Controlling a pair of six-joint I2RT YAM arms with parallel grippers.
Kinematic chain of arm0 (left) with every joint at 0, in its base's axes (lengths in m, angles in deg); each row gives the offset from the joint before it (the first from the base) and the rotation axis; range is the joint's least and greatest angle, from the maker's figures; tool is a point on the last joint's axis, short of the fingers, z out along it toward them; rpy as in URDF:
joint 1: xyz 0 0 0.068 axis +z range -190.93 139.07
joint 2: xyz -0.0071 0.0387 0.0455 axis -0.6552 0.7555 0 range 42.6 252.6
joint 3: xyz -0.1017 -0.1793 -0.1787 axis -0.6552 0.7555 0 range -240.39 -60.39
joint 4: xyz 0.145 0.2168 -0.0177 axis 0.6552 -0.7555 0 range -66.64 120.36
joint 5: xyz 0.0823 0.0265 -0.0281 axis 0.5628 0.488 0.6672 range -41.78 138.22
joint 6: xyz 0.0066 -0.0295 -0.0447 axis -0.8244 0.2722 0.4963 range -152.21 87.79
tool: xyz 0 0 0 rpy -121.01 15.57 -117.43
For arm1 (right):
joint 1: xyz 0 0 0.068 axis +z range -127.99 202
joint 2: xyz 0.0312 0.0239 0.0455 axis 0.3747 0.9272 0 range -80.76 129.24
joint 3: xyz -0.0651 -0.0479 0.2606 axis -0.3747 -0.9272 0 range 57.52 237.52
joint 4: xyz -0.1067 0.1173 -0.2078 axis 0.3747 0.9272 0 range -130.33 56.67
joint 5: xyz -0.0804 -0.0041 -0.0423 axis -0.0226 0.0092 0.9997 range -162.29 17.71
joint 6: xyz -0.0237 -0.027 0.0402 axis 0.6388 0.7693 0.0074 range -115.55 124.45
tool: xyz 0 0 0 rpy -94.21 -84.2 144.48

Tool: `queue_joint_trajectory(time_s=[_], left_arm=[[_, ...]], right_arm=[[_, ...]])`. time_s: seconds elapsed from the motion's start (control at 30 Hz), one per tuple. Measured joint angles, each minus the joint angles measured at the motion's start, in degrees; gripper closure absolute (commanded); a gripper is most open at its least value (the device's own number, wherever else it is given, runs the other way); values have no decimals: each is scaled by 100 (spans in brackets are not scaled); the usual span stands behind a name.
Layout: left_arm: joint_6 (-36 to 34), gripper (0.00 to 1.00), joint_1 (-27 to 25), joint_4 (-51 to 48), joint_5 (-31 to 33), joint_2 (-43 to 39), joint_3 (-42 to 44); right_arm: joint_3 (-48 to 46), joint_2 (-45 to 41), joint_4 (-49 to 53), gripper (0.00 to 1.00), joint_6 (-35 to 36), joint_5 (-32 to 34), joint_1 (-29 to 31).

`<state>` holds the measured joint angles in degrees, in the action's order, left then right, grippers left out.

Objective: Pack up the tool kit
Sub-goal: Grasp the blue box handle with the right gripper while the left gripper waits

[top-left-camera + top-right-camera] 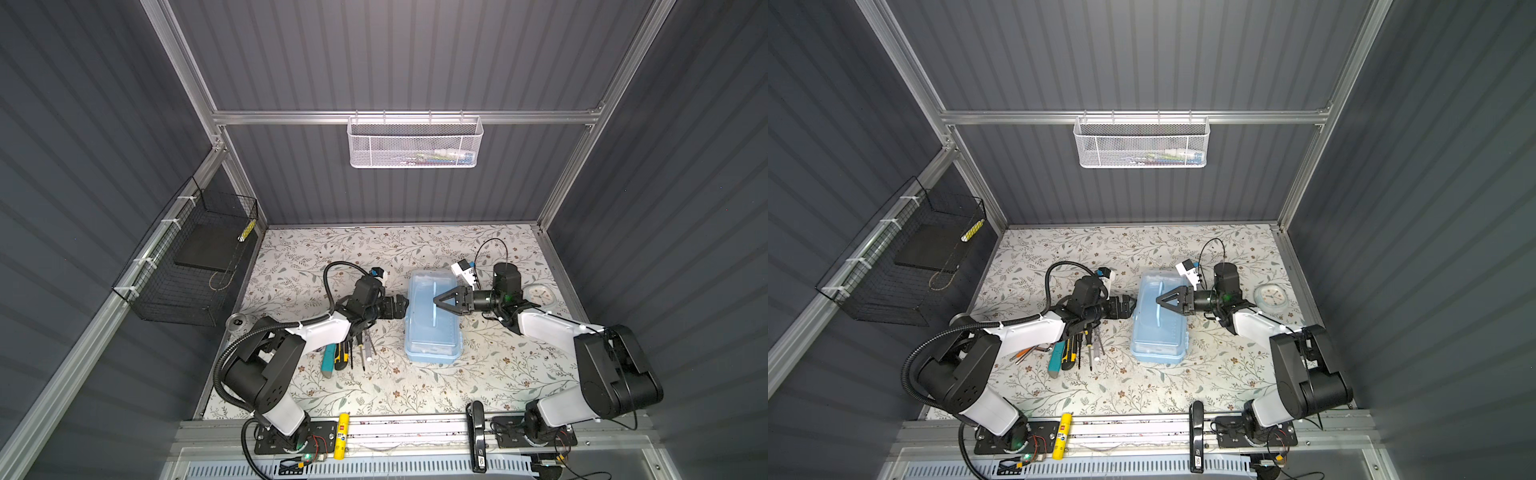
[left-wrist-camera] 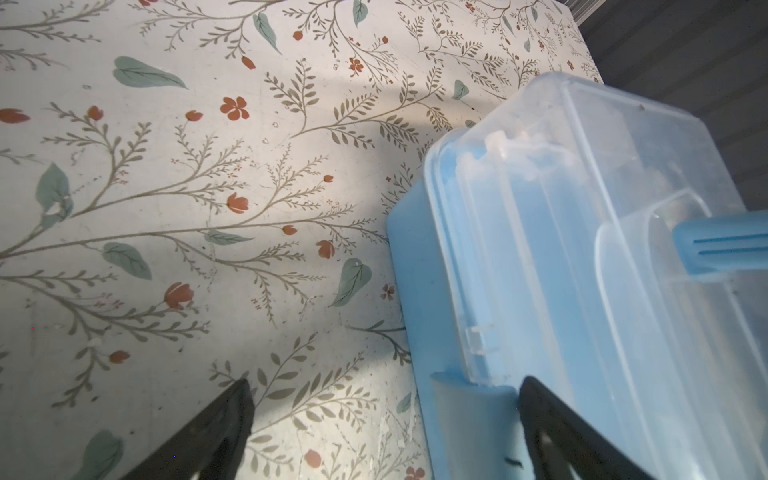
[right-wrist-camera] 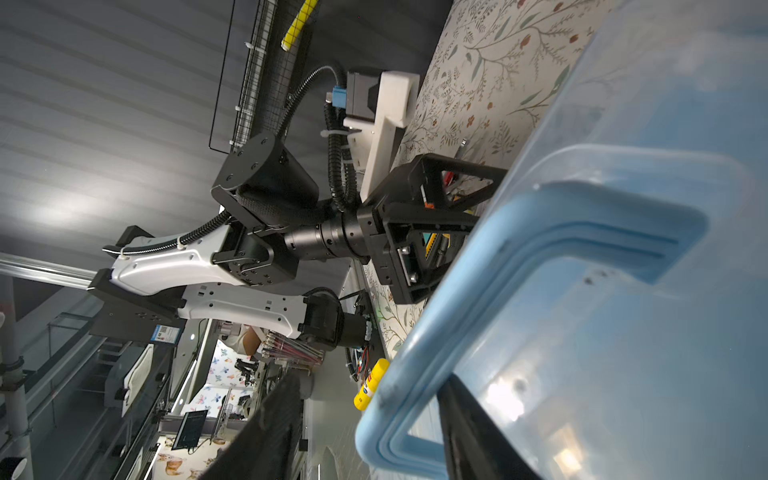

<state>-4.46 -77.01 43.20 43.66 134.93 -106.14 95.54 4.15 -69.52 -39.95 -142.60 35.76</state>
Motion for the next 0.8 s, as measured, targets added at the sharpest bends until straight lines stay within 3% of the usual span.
queue_joint_trajectory(time_s=[0.13,0.33,0.43,0.6,0.8], left_arm=[[-72,1,-2,-197,138,-46,0],[-144,0,-28,-411,264,-48,0],[-181,1,-28,-472,323,-72,0],[-229,1,-28,-566,463,-212,0],[-260,1,-28,-623,675,-396,13]], right_arm=[[-48,-365,-22,45,57,11,-223],[629,-1224,2472,43,1598,1274,-151],[1147,-1598,3724,42,2044,2450,98],[2564,-1530,5683,39,2199,5147,1432],[3672,-608,6964,39,1915,6977,2387]])
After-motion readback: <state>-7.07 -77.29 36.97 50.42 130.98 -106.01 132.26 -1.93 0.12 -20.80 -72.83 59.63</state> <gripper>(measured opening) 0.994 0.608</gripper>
